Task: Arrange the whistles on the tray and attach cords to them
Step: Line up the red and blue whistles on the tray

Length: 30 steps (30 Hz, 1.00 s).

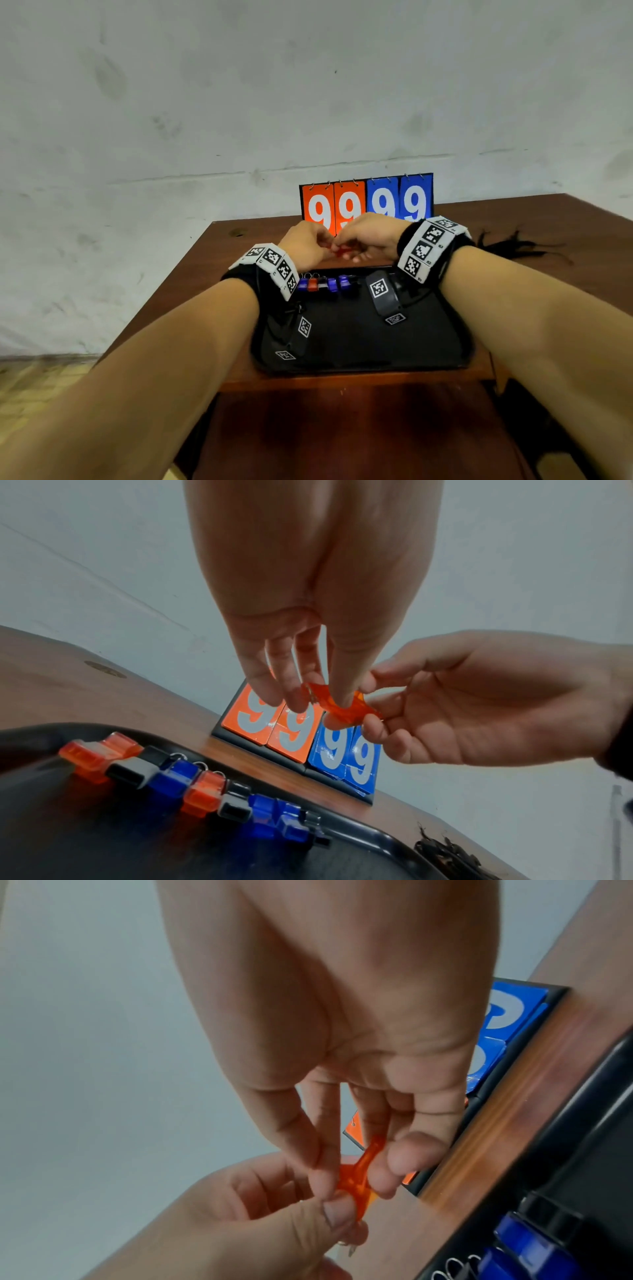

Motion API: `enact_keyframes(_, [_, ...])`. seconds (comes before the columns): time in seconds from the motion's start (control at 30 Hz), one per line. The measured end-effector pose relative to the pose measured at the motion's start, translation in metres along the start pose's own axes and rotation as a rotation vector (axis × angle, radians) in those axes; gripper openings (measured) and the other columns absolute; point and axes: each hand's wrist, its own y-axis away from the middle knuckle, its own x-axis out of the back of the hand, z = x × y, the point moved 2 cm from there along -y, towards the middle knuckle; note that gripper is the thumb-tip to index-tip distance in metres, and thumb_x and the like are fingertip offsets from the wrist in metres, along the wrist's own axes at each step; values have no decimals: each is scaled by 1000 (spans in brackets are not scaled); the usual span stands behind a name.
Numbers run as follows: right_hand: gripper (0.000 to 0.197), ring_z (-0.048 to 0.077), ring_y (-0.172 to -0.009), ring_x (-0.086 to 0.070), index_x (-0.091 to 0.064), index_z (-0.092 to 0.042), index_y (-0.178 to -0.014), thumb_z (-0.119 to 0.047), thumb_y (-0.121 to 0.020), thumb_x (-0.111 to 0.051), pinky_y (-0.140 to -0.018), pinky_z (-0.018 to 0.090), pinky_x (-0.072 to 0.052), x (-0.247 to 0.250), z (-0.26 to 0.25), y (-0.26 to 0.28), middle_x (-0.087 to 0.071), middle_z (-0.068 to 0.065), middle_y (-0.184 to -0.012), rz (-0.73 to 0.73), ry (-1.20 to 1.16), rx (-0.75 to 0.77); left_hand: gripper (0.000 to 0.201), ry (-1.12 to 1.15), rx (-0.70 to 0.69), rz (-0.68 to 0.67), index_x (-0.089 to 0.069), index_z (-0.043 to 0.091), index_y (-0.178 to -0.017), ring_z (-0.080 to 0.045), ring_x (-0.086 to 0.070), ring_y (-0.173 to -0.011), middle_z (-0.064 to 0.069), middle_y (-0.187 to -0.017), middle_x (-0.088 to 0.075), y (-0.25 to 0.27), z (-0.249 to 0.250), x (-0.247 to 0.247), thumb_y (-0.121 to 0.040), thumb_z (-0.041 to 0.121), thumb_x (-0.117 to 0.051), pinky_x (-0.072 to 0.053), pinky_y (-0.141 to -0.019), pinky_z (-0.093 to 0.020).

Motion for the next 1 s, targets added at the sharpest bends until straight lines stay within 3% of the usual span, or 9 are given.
enact_keyframes(0.2, [14, 23, -75, -67, -57, -6, -109, -11, -96, -57, -74, 34, -56, 8, 3, 32, -66, 18, -99, 71, -190, 31, 12, 54, 58, 97, -66, 18, -88, -14, -65, -80, 3, -83, -67, 10, 25, 0, -82, 25, -74, -52, -74, -29])
enact_keyframes(0.33, [19, 27, -78, -69, -55, -11, -113, -11, -95, -60, -85, 42, -56, 8, 11, 35, -71, 17, -102, 116, -191, 61, 13, 127, 55, 68, -65, 19, -89, -18, -70, -79, -2, -83, -71, 15, 36, -4, -83, 27, -73, -58, -76, -35])
enact_keyframes(0.5, [24, 23, -76, -68, -59, -9, -116, -17, -94, -63, -77, 37, -57, 9, 16, 35, -71, 15, -98, 113, -164, 56, 18, 107, -1, 24, -65, 16, -97, -17, -69, -80, -1, -86, -71, 14, 38, -4, -82, 18, -75, -58, -76, -34])
enact_keyframes(0.6, [26, 18, -69, -64, -62, -4, -115, -18, -93, -64, -65, 30, -55, 12, 20, 35, -68, 15, -96, 128, -123, 24, 19, 72, -53, -13, -65, 17, -99, -11, -62, -82, 5, -89, -65, 15, 37, -6, -83, 11, -73, -49, -68, -21])
enact_keyframes(0.73, [25, 14, -62, -56, -67, 0, -109, -10, -87, -69, -54, 24, -47, 17, 26, 32, -63, 11, -80, 151, -59, -5, 20, 80, -81, -47, -67, 20, -94, -9, -64, -85, 6, -91, -66, 14, 37, -13, -80, 8, -75, -50, -76, -20])
enact_keyframes(0.8, [24, 13, -58, -54, -66, -1, -109, -8, -86, -68, -54, 23, -45, 18, 29, 29, -61, 9, -75, 131, -89, -22, 20, 98, -74, -42, -67, 20, -97, -9, -65, -86, 7, -92, -67, 11, 35, -17, -80, 10, -76, -52, -81, -23])
enact_keyframes(0.9, [25, 14, -60, -54, -62, -2, -114, -6, -89, -64, -59, 24, -47, 21, 35, 24, -61, 14, -84, 107, -119, -51, 19, 55, -48, -12, -66, 20, -100, -8, -63, -89, 8, -95, -65, 6, 29, -19, -83, 14, -72, -50, -81, -22])
enact_keyframes(1.0, [27, 17, -68, -58, -59, -7, -118, -3, -91, -61, -68, 27, -52, 25, 48, 12, -64, 17, -97, 119, -110, -87, 21, -14, 39, -76, -66, 20, -106, -12, -61, -98, 5, -104, -64, 2, 13, -19, -86, 17, -70, -47, -84, -24])
